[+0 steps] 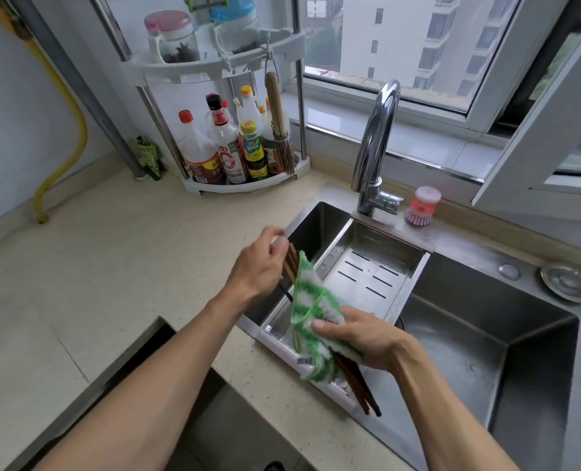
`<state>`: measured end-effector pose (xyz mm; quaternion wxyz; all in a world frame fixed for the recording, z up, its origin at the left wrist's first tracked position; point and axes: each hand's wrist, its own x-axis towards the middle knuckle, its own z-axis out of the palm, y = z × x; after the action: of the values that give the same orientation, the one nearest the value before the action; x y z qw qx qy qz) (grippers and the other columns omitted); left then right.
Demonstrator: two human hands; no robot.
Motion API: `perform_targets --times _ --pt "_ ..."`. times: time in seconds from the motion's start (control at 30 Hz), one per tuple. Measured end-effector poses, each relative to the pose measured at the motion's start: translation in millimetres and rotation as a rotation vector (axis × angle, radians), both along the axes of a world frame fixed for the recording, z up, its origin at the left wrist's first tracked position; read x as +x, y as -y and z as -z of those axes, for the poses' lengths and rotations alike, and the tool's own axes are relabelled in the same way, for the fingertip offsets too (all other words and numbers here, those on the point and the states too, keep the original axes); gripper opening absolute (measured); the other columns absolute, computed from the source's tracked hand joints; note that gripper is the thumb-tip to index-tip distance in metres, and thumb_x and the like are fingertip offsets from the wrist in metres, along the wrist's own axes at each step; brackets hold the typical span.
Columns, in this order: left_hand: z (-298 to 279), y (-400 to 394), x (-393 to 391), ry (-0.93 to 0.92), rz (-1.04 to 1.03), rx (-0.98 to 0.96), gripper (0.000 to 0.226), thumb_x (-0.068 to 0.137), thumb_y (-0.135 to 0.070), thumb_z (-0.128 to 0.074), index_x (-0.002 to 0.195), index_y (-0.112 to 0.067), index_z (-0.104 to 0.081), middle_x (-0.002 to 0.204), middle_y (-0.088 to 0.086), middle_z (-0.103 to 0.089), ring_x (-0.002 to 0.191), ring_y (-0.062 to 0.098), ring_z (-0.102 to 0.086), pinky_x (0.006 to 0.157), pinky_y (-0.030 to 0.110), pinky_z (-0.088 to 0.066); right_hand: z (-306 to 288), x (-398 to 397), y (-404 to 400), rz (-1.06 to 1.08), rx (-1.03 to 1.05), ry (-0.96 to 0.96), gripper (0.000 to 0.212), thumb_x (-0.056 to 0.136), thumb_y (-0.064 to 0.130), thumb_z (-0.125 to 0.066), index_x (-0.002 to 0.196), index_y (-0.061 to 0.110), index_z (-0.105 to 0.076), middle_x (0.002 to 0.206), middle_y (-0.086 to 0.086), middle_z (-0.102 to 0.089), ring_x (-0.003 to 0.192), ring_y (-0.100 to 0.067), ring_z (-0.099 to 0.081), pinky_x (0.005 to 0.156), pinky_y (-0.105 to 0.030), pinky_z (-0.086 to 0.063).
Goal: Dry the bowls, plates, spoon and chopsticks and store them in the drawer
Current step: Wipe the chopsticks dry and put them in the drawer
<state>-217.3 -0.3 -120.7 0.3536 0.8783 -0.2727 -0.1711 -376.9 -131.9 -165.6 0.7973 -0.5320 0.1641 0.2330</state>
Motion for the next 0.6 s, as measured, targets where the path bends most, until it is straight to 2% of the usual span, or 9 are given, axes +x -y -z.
perform_targets --times 0.1,0.17,0.27,0.33,0.4,0.5,0.6 --pt "0 4 -3 -0.130 0.088 -0.034 0.025 0.104 -0.029 -0.048 0.103 -0.013 -0.067 0.086 0.001 -0.066 0.075 0.016 -0.063 0.057 0.020 -0.047 3 -4 0 0.038 0.000 -0.050 0.056 0.083 0.048 -0.069 0.113 0.002 -0.060 0.100 -0.015 -0.072 0.088 -0.029 -0.069 0.089 -0.044 -0.057" --pt "0 0 -2 -0.262 0.057 -0.084 0.019 0.101 -0.023 -0.056 0.096 -0.008 -0.067 0.081 0.006 -0.068 0.061 0.013 -0.061 0.046 0.017 -0.044 5 -6 1 0.116 -0.121 -0.091 0.075 0.082 0.065 -0.058 0.115 -0.002 -0.064 0.104 -0.020 -0.073 0.091 -0.035 -0.069 0.094 -0.048 -0.055" --pt "-3 -7 2 -0.458 0.039 -0.131 0.015 0.100 -0.014 -0.058 0.093 -0.002 -0.063 0.084 0.019 -0.070 0.049 0.017 -0.061 0.040 0.021 -0.047 8 -4 5 0.122 -0.362 -0.097 0.079 0.080 0.078 -0.037 0.103 0.013 -0.074 0.104 -0.012 -0.076 0.099 -0.033 -0.071 0.101 -0.048 -0.051" --pt "-4 -8 2 -0.476 0.039 -0.103 0.009 0.099 -0.011 -0.057 0.097 -0.004 -0.063 0.086 0.019 -0.071 0.049 0.018 -0.063 0.043 0.022 -0.052 7 -1 5 0.078 -0.434 -0.089 0.082 0.076 0.089 -0.033 0.092 0.022 -0.078 0.099 -0.005 -0.077 0.096 -0.027 -0.072 0.104 -0.049 -0.049" --pt "-6 -8 1 -0.428 0.069 -0.047 0.009 0.098 -0.010 -0.060 0.104 -0.005 -0.063 0.089 0.018 -0.071 0.050 0.018 -0.064 0.044 0.023 -0.052 6 1 4 0.020 -0.458 -0.067 0.091 0.070 0.096 -0.032 0.092 0.021 -0.077 0.098 -0.005 -0.077 0.095 -0.029 -0.072 0.103 -0.050 -0.049" --pt "-7 -11 1 -0.422 0.129 -0.041 0.016 0.093 -0.011 -0.068 0.108 -0.007 -0.065 0.095 0.018 -0.072 0.053 0.018 -0.064 0.047 0.023 -0.052 3 3 4 -0.006 -0.412 -0.012 0.087 0.080 0.081 -0.037 0.102 0.004 -0.071 0.102 -0.017 -0.074 0.095 -0.038 -0.070 0.100 -0.052 -0.051" --pt "-9 -14 3 -0.491 0.129 -0.059 0.025 0.089 -0.007 -0.072 0.113 -0.006 -0.064 0.099 0.020 -0.069 0.053 0.018 -0.065 0.049 0.023 -0.054 2 3 4 -0.052 -0.373 0.035 0.075 0.086 0.066 -0.042 0.103 -0.003 -0.065 0.101 -0.024 -0.071 0.087 -0.033 -0.066 0.093 -0.048 -0.053"
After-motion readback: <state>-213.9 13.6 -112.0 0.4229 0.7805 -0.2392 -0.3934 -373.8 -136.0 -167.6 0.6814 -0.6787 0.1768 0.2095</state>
